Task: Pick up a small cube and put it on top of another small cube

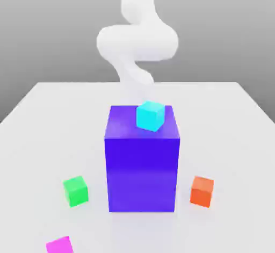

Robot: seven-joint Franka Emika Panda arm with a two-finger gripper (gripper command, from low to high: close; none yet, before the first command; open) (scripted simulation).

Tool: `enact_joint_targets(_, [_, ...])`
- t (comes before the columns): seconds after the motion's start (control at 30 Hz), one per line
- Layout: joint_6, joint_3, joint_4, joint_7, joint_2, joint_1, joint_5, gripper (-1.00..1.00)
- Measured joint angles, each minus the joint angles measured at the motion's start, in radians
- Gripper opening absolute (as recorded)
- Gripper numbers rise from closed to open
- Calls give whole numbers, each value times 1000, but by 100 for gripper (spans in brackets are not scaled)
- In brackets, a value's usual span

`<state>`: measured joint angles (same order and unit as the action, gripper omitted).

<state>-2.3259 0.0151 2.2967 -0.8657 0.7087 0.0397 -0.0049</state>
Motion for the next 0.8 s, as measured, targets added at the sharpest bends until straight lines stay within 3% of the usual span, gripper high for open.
enact_joint_targets(0.37, [-114, 43, -15, -309, -405, 145, -46, 0])
enact_joint_targets(0.8, [-248, 8, -32, -639, -875, 232, -59, 0])
